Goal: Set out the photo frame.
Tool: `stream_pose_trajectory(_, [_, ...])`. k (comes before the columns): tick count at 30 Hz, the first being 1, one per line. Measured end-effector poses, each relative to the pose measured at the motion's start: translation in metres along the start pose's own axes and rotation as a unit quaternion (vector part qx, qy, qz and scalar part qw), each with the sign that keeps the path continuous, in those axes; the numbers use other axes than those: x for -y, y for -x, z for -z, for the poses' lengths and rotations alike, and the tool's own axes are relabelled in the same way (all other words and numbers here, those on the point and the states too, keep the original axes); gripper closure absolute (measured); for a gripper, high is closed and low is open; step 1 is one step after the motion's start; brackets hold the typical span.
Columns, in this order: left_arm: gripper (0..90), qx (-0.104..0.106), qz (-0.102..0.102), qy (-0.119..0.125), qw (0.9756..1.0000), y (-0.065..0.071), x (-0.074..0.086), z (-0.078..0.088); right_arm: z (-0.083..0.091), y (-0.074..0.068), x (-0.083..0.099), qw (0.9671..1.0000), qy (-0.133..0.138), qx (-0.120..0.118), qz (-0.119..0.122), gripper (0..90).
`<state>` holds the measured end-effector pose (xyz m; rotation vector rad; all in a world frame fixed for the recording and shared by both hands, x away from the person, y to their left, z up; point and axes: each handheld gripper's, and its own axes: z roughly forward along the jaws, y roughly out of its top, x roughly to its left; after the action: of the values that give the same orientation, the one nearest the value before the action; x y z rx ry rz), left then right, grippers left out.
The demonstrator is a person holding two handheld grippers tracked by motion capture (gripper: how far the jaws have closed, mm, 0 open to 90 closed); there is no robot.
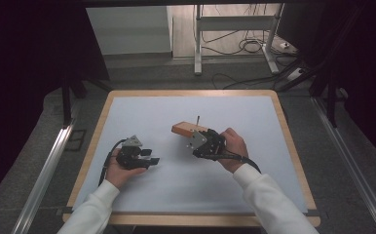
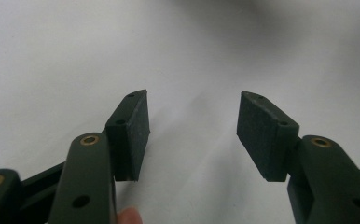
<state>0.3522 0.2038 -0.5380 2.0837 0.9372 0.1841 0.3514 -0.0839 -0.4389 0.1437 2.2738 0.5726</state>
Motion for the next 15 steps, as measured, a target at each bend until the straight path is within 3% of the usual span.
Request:
stream_pose_trajectory(8, [43.9,0.0,0.0,0.001,1.0,0.0,0.0,0.0,0.002,0.011,-0.005,0.9996,0.013,-0.02,-0.014,70.1])
stream_pose_trajectory(15, [43.9,-0.001,0.001,0.003,1.0,0.001,-0.001,0.001,0.018,0.01,-0.008,0.997,0.043,-0.06,-0.025,70.2])
